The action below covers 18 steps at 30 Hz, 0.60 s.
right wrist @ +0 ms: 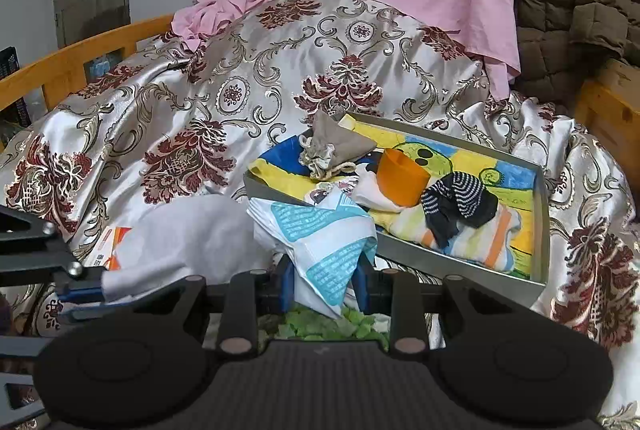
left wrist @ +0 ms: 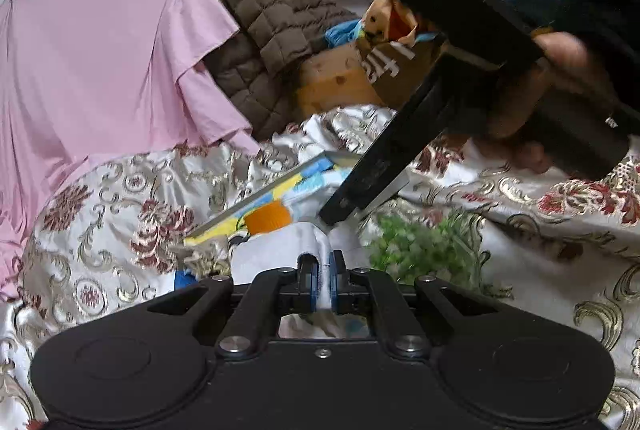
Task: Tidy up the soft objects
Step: 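Lift grey cloth with left tool while right tool lifts striped cloth, then carry grey cloth in left tool while right tool carries striped cloth over tray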
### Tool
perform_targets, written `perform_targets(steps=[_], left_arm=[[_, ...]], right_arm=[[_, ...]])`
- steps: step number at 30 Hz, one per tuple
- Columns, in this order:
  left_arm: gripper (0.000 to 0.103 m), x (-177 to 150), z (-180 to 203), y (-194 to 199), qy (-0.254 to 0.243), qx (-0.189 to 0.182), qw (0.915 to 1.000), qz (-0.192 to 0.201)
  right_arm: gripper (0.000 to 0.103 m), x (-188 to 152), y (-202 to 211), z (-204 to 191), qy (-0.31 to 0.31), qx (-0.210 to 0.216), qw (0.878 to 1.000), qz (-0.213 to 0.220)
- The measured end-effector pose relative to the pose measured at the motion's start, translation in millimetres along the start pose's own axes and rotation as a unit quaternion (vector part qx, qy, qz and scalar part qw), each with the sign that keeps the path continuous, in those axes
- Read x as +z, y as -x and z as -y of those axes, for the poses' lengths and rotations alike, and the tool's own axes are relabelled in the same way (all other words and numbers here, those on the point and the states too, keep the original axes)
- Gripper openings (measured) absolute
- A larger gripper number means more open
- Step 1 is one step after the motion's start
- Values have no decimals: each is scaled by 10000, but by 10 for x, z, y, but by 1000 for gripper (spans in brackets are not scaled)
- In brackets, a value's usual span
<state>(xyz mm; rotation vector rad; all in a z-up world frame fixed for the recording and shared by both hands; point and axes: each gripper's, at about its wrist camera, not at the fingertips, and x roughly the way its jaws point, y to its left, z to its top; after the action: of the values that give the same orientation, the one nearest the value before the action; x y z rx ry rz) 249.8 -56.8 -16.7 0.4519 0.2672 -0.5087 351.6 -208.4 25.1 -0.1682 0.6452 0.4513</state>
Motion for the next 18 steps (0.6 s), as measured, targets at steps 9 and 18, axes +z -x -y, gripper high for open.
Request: perform_targets(steps=[9, 18], left_arm=[[6, -91, -663, -92, 1708, 97, 9844, -418], [6, -309, -1227, 17, 3100, 131, 9489, -573]], right_arm=[[33, -42, 83, -160, -132, 472, 9988, 57], [33, -165, -169, -390, -291, 746, 9968, -65]])
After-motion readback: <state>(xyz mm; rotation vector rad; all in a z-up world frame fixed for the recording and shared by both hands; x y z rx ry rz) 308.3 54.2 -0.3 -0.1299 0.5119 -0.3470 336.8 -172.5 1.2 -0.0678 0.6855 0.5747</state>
